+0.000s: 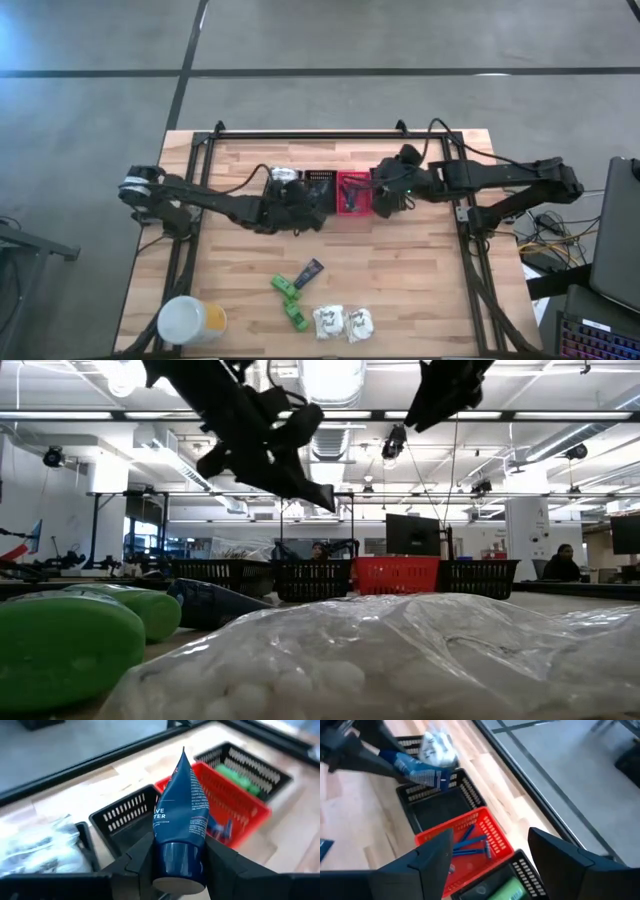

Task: Pick & Place Travel size toiletries
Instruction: Put the shaving cream into the middle left black bin

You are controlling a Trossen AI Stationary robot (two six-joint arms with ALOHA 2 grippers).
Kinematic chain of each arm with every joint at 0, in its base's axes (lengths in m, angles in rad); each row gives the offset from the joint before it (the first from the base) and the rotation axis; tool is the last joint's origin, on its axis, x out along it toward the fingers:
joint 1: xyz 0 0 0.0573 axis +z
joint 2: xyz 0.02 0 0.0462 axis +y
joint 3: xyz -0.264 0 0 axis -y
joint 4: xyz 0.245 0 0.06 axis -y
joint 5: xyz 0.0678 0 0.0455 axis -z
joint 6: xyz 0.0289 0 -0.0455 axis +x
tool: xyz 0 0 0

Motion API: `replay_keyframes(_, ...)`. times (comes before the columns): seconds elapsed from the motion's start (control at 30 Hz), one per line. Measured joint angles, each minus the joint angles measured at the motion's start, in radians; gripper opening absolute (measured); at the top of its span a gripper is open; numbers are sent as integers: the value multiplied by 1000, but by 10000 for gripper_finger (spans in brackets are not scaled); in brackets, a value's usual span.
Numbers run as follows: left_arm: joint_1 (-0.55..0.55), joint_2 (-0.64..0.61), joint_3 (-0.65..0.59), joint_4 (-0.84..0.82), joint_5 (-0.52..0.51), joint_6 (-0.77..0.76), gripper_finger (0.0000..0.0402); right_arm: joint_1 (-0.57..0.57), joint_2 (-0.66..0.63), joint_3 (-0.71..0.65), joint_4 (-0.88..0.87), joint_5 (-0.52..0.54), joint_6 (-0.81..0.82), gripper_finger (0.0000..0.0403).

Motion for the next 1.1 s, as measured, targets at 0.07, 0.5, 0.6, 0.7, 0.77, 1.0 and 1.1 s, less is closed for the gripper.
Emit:
replay_keyframes(0.07, 9, 25, 28, -2, 0, -41, 134, 0, -20, -8, -19, 28, 34, 258)
replay_keyframes(0.5, 43, 377, 437, -396, -72, -108, 134, 1, -67, -83, -51, 40, 116, 236)
replay_keyframes(0.6, 51, 439, 517, -414, -79, -66, 137, 4, -68, -92, -50, 40, 116, 228)
replay_keyframes(0.7, 60, 468, 561, -426, -90, -21, 138, 6, -68, -97, -50, 40, 116, 223)
replay_keyframes(0.77, 66, 470, 563, -441, -91, -21, 139, 7, -68, -98, -49, 40, 116, 221)
replay_keyframes(1.0, 71, 453, 560, -542, -87, -100, 136, 7, -68, -102, -49, 39, 115, 227)
replay_keyframes(1.1, 74, 452, 548, -532, -53, -135, 136, 6, -68, -106, -50, 39, 108, 236)
